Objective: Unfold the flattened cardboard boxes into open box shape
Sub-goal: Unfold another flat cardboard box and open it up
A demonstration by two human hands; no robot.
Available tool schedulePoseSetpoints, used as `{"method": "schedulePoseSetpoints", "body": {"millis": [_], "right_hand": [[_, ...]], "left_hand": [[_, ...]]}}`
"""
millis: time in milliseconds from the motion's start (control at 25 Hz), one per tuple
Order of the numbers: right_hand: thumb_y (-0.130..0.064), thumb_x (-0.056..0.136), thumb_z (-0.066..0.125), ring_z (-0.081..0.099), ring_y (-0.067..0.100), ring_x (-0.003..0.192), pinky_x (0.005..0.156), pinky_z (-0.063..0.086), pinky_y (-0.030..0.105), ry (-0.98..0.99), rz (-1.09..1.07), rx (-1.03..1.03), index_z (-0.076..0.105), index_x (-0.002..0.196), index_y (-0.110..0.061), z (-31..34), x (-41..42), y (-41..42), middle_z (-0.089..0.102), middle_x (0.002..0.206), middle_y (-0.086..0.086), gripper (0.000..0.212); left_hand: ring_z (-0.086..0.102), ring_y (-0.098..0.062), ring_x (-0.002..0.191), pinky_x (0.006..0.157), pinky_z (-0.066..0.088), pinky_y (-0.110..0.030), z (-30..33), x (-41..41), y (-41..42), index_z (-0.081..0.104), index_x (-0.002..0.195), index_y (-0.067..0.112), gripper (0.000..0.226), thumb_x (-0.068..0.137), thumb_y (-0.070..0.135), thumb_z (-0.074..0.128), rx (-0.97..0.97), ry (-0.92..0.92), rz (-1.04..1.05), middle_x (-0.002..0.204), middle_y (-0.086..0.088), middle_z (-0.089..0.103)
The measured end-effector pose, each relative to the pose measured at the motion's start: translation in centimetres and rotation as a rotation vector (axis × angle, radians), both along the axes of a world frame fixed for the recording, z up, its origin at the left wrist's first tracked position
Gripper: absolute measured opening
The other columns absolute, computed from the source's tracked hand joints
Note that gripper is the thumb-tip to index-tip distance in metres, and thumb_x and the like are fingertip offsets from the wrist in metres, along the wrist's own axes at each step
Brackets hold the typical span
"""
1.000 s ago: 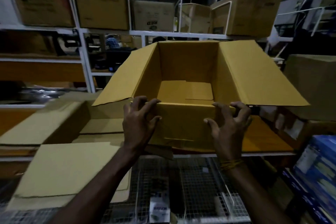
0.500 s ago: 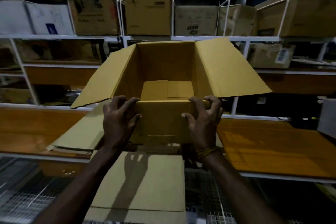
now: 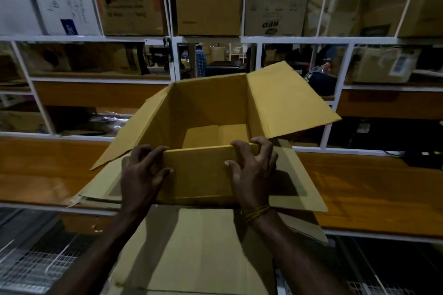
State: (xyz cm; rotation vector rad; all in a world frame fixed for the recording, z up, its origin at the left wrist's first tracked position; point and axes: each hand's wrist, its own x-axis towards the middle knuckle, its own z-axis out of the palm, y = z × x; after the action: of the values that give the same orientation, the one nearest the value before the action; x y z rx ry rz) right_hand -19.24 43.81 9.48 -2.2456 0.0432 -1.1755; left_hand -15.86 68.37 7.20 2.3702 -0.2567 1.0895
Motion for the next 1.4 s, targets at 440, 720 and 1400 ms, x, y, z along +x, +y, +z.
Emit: {"method": "schedulePoseSetpoints", "body": {"millis": [440,720,1400], "right_hand": [[-0.033,0.073,0.083,0.037,0.024,0.117,0.094,0.044,0.044,0.214,-0.021,0.035,0.058,0.113,-0.042,-2.2,0.0,2.7,0.032,0.131,-0.001,0.048],[-0.042,0.077,0.078,0.035,0.021,0.117,0.097,0.043,0.042,0.359,-0.016,-0.010,0.055,0.115,-0.044,-2.3,-0.3,1.9,0.031,0.128,-0.003,0.044],[-0.075,0.087,0.040,0.014,0.031,0.145,0.112,0.032,0.052,0.680,0.000,-0.101,0.007,0.147,-0.053,-8.0,-0.1,-0.2,-0.035,0.155,0.000,0.072]], "left_hand": [[0.047,-0.033,0.111,0.081,0.048,-0.050,-0.4,0.4,3.0,0.066,0.123,0.029,0.061,0.067,0.022,0.089,0.073,0.182,-0.016,0.124,-0.007,0.054],[0.051,-0.023,0.102,0.079,0.049,-0.045,-0.5,1.3,3.7,0.065,0.120,0.037,0.060,0.066,0.031,0.089,0.066,0.318,-0.075,0.113,0.006,0.052],[0.025,-0.041,0.140,0.107,0.034,-0.059,-7.2,0.9,-0.4,0.034,0.143,0.049,0.093,0.061,0.093,0.029,0.043,0.608,0.086,0.162,0.005,0.005]]}}
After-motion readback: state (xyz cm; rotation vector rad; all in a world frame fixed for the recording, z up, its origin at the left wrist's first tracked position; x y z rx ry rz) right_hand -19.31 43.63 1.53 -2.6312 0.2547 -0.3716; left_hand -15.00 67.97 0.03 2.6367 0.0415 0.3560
